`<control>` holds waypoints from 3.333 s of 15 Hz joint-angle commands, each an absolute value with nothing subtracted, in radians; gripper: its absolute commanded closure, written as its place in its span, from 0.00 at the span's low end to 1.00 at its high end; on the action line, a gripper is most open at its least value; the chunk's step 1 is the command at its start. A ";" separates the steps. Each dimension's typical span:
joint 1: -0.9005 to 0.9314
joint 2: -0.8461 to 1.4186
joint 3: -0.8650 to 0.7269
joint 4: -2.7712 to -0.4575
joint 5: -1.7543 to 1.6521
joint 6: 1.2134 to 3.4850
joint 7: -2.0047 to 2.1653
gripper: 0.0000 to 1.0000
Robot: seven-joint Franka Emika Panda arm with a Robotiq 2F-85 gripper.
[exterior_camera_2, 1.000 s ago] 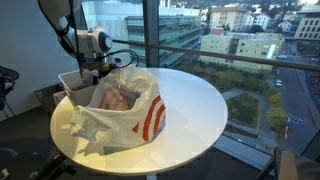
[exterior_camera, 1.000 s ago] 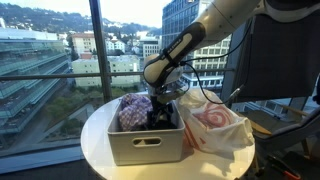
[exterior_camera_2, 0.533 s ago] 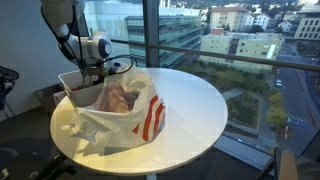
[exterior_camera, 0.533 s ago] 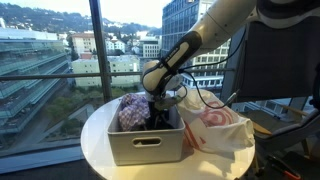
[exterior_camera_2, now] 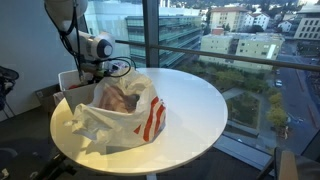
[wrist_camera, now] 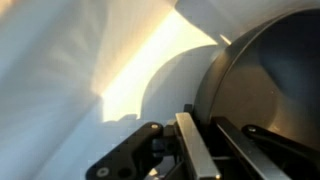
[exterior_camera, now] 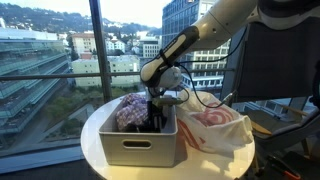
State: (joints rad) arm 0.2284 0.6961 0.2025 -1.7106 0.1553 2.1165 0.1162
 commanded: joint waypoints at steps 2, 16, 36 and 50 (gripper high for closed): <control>0.157 0.694 0.242 -1.643 0.294 1.896 0.057 0.99; 0.155 0.320 0.203 -1.733 0.403 1.633 0.173 0.97; 0.029 -0.380 0.059 -2.615 0.681 1.927 0.361 0.96; -0.103 -0.399 0.060 -2.653 0.536 1.848 0.806 0.96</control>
